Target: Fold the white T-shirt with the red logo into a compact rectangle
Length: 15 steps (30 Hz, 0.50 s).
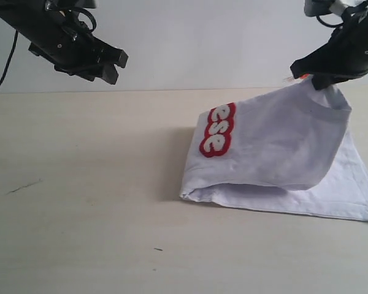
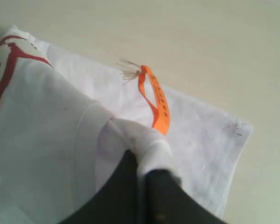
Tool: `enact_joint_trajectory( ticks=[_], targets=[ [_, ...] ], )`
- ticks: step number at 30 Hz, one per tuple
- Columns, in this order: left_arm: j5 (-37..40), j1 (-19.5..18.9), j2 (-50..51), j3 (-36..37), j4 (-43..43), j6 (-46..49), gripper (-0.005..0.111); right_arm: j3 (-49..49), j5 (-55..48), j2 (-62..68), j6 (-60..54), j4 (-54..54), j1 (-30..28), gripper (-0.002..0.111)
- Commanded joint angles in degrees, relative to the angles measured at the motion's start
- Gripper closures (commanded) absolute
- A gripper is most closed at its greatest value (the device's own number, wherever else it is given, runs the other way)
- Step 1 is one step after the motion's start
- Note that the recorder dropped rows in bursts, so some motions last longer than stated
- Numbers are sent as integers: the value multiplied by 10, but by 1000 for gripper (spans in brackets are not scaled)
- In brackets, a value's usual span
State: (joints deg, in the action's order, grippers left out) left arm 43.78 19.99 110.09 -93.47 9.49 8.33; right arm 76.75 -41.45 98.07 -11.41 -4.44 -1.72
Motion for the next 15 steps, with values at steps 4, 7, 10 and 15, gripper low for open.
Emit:
enact_joint_trajectory(
  ticks=[4, 7, 10, 15],
  targets=[
    [-3, 0, -5, 2, 9, 15, 60, 42, -71, -19, 50, 63, 3, 108],
    [4, 0, 2, 2, 84, 81, 60, 42, -84, -19, 57, 105, 3, 108],
    [42, 5, 15, 7, 253, 261, 60, 42, -81, -19, 72, 122, 3, 108],
    [182, 48, 47, 26, 488, 608, 80, 42, -74, -18, 70, 106, 3, 108]
  ],
)
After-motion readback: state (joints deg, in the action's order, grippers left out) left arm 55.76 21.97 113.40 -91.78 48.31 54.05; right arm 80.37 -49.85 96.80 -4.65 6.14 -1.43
